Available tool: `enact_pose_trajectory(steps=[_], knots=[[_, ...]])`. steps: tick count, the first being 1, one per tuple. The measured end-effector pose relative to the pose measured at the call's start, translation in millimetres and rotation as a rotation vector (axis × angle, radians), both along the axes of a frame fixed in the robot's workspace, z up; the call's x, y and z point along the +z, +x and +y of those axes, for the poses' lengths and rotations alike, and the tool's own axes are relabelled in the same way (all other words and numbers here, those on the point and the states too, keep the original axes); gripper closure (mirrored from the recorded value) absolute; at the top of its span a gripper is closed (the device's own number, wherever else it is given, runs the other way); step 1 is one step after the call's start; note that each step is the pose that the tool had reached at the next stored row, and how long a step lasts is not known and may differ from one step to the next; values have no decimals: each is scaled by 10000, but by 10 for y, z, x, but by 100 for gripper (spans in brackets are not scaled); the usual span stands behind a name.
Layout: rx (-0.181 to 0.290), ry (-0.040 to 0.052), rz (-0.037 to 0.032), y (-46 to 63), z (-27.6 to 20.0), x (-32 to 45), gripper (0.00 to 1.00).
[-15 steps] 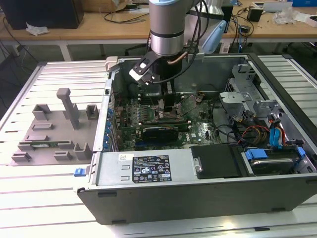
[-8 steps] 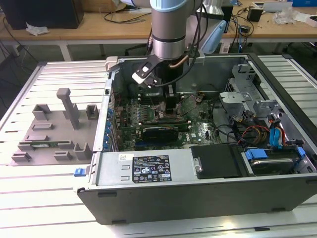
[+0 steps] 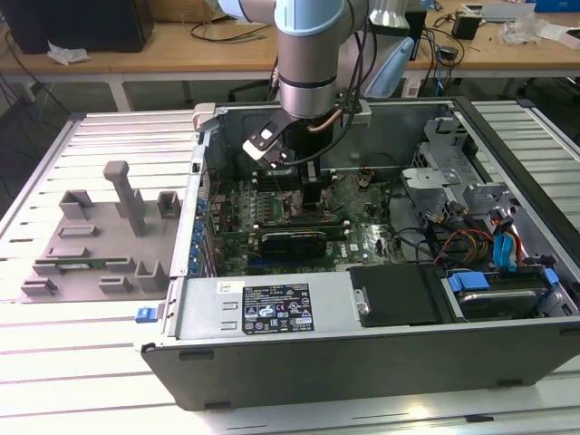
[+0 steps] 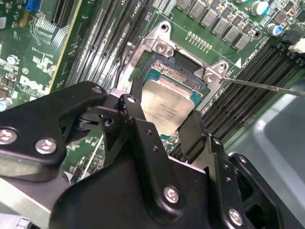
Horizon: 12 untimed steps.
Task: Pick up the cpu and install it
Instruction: 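Place the cpu into insertion slot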
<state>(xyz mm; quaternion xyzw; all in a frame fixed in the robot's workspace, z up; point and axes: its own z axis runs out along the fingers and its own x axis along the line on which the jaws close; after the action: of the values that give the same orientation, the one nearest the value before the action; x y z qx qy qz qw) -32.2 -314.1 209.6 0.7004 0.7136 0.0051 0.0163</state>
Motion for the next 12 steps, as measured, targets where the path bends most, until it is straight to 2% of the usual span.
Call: enact_pose_trajectory(steps=[12], knots=[[0, -26, 0, -36, 1, -100, 45]])
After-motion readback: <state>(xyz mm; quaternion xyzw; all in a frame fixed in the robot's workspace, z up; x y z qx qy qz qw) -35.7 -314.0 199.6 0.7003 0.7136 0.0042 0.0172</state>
